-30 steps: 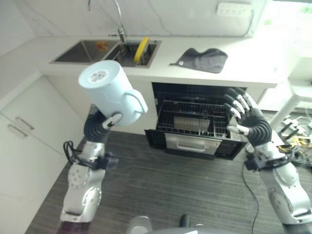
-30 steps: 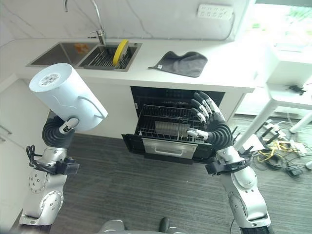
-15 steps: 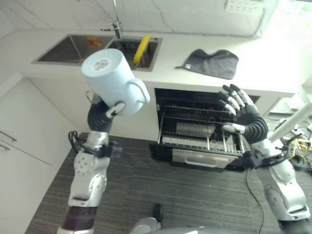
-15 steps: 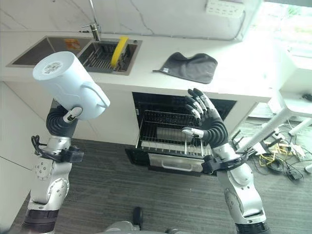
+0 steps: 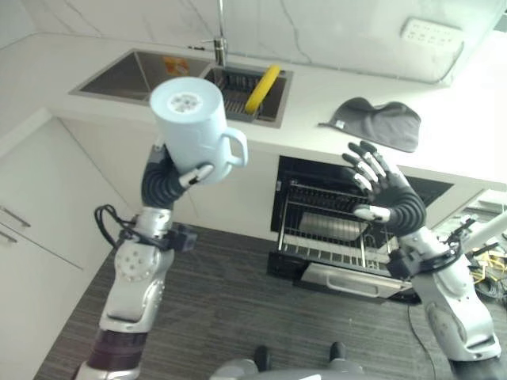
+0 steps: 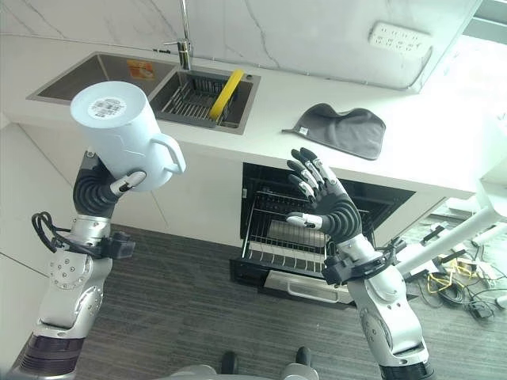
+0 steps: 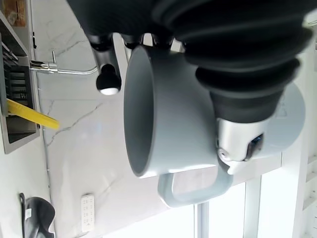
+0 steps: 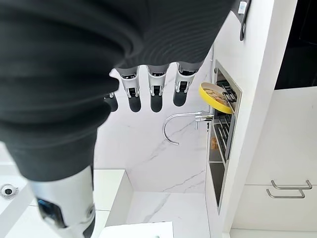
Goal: Place the dishes in the dishwasher.
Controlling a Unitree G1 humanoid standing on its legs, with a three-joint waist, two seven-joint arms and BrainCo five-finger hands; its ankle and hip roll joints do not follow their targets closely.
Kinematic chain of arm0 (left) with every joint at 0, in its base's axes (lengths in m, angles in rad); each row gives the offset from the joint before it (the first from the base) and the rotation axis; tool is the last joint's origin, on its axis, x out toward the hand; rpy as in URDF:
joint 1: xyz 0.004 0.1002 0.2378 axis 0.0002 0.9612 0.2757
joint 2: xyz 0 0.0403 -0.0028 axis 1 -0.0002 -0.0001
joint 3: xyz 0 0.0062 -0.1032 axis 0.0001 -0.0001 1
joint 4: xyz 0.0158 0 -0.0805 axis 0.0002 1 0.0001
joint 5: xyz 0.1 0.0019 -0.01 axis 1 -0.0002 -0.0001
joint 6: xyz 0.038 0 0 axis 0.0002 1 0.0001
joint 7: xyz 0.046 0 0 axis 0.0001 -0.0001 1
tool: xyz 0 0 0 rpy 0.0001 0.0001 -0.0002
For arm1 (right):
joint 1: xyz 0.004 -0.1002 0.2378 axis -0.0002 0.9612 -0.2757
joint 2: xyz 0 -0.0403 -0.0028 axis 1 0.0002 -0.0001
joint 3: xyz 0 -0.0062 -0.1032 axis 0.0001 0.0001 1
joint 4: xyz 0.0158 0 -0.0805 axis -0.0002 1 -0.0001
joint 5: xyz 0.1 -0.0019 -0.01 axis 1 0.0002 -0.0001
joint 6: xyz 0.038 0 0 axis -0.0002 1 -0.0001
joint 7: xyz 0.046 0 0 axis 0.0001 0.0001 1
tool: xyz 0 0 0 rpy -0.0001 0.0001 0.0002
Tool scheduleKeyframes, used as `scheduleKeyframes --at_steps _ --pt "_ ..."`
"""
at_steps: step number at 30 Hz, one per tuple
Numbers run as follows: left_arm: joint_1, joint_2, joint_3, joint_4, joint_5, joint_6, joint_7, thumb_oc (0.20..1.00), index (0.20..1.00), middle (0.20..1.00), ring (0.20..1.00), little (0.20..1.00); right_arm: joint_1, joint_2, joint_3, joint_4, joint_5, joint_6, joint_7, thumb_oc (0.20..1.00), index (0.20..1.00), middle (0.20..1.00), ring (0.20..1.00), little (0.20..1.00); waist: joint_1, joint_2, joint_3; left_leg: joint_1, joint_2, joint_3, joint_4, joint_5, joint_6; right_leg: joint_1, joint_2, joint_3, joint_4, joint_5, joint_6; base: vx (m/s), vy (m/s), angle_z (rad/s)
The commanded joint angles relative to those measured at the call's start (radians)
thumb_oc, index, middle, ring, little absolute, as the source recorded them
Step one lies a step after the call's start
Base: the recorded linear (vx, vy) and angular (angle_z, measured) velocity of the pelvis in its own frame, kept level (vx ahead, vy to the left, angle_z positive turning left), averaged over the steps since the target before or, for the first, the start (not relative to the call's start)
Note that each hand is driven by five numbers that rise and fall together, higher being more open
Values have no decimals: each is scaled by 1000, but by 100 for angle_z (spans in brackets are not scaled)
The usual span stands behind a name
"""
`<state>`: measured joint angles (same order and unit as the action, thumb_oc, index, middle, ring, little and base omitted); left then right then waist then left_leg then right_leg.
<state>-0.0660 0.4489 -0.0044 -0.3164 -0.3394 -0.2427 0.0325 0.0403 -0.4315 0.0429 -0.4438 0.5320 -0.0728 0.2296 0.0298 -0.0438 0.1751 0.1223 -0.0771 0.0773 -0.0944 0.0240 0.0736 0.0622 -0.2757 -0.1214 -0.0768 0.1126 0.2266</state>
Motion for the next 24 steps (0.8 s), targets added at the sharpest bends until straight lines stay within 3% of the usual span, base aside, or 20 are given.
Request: scheduleKeyframes --at_steps 1,4,5,8,12,16,19,22,24 --pt "12 30 20 -109 39 -69 0 200 200 200 200 200 -43 10 1 -57 63 -26 -27 1000 1000 1000 1000 1000 -9 -11 -22 -19 106 -21 7 -62 -75 14 27 -18 16 7 -32 142 -374 12" --pt "11 41 23 -110 40 -68 -1 200 200 200 200 200 -54 11 10 -52 60 -31 -34 1000 1000 1000 1000 1000 -3 -14 -21 -17 129 -17 7 -65 -87 15 19 -35 -3 16 -24 48 -407 11" --pt "0 55 24 -107 40 -68 6 200 200 200 200 200 -80 14 26 -38 45 -56 -37 1000 1000 1000 1000 1000 11 -17 -9 -33 168 -10 13 -63 -110 16 20 -56 -7 -9 -15 34 -683 2" --pt "-6 55 25 -96 35 -65 12 200 200 200 200 200 -107 11 30 -27 21 -63 -57 1000 1000 1000 1000 1000 16 -20 1 -49 217 11 19 -42 -138 3 43 -76 -10 -31 -15 0 -565 -12" --pt "-2 39 15 -86 13 -45 24 200 200 200 200 200 -137 -8 25 -24 2 -32 -98 1000 1000 1000 1000 1000 -9 -8 3 -42 290 57 30 -5 -187 -5 100 -47 -10 -56 -59 56 -373 -14" --pt "16 30 1 -83 -29 -48 5 200 200 200 200 200 -132 -53 13 -12 -11 -13 -102 1000 1000 1000 1000 1000 -26 1 12 -92 276 51 160 -38 -189 7 123 -35 -10 -65 -93 33 -182 -2" --pt "-8 18 -33 -58 -48 -47 -31 200 200 200 200 200 -143 -59 16 3 -41 -22 -132 1000 1000 1000 1000 1000 -55 30 17 -84 296 138 58 38 -202 17 117 -86 -10 -74 -85 -21 85 24" --pt "-45 18 -76 -13 -37 -35 -36 200 200 200 200 200 -167 -63 18 32 -44 -23 -133 1000 1000 1000 1000 1000 -69 48 7 -52 272 103 8 29 -193 24 106 -89 -10 -79 -79 13 162 60" --pt "-59 23 -85 -2 -61 11 -103 200 200 200 200 200 -155 -68 -2 21 -21 -3 -104 1000 1000 1000 1000 1000 -85 54 -3 -41 279 131 7 19 -195 33 89 -106 -10 -79 -67 38 176 -9"
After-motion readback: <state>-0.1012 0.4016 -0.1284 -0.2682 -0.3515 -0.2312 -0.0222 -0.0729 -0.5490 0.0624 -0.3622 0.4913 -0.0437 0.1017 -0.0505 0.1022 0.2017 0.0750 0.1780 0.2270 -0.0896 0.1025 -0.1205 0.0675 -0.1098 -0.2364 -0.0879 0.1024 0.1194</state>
